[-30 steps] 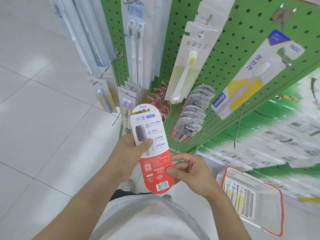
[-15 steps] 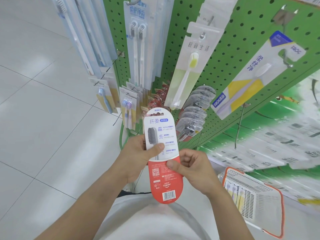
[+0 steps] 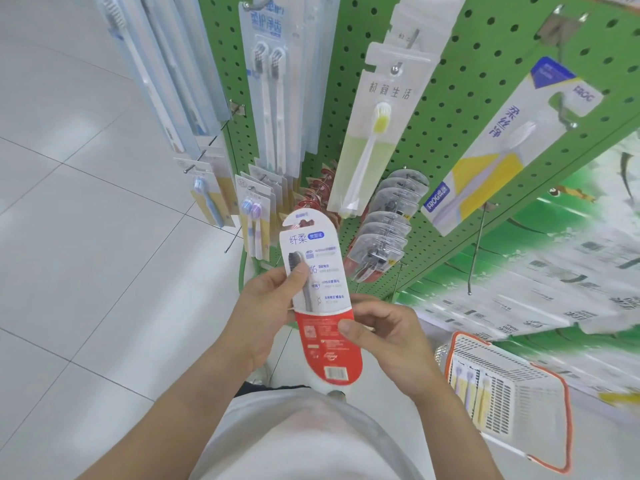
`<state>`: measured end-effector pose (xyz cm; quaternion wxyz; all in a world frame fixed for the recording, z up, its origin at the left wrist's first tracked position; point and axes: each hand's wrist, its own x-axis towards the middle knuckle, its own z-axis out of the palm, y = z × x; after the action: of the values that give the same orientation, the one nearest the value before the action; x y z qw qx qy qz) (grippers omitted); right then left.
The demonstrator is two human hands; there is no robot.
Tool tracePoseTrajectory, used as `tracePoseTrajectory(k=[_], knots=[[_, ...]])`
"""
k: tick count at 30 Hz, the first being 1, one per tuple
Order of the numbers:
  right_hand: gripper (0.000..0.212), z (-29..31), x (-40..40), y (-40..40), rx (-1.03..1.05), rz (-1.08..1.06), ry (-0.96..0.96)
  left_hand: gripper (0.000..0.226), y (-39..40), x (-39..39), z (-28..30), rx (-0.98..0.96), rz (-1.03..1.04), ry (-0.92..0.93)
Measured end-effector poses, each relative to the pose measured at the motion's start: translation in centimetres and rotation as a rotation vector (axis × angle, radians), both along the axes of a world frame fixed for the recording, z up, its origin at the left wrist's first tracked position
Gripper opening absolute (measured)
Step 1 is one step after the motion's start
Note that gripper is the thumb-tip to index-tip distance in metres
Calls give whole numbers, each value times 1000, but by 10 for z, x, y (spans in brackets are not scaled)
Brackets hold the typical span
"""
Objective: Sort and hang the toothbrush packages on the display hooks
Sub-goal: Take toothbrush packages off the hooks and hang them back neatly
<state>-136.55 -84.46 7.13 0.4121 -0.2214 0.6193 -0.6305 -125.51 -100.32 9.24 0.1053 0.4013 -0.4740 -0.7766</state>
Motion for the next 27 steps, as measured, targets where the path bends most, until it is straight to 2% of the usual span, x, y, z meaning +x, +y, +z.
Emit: tracePoseTrajectory(k=[4,7,10,12,13,16,19,22,27], knots=[[10,5,5,-1,-55,-102,-75,49,3,2,-3,5,106,30],[9,5,9,-2,-54,-115,-58,47,8,2,-7,-93,95,-43],[9,-3,14,-5,-26,-164,115,43,14,1,-9,-279,169,-123],[21,-9,18,-9,12,-203,279,41,21,0,-6,-398,157,-100],[20,-11,20,-11,10,-215,338,40,25,0,-3,-408,118,-72],[12,-14,25,-13,-37,-187,574,41,33,-2,2,-354,6,6],[20,-16,25,-15,-20,-191,744,22,30,-5,-1,-360,62,-12],[31,-14,24,-13,8,-235,683,21,26,-8,-3,-274,81,5],[37,-17,3,-4,81,-389,614,18,22,-14,-9,-188,-14,16]])
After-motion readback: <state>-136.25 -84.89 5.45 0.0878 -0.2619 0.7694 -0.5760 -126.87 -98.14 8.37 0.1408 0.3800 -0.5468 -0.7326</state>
